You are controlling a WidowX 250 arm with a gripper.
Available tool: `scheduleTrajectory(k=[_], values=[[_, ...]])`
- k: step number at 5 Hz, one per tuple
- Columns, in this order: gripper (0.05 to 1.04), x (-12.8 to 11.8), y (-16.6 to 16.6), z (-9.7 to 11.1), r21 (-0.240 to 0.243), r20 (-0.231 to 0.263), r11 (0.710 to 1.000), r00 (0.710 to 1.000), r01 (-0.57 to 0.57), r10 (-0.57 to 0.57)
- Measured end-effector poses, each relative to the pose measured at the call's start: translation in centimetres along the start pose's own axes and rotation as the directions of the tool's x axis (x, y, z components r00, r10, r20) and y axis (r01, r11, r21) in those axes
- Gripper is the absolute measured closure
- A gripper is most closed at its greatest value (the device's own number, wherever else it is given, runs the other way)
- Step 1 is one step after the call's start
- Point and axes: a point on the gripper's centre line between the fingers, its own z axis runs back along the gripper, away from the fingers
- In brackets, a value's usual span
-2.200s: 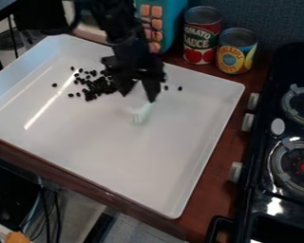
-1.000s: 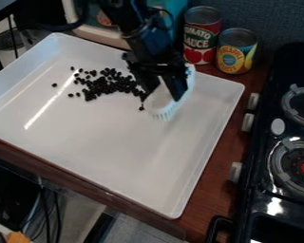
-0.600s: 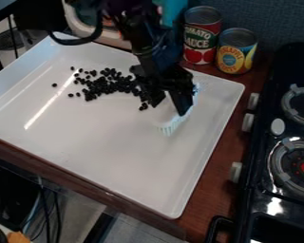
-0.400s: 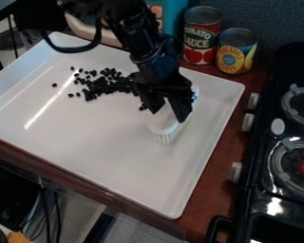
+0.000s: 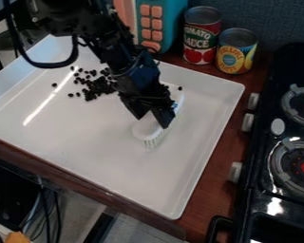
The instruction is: Sweep into pile
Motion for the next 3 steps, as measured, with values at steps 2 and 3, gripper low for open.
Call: scheduleTrajectory(k=[2, 3], values=[[0.363, 0.0, 4.0, 1.4, 0.059, 0.048, 0.997, 0.997, -0.058, 0.055], [0.363, 0.8, 6.1, 2.3, 0.071, 0.072, 0.991, 0.991, -0.116, 0.111]])
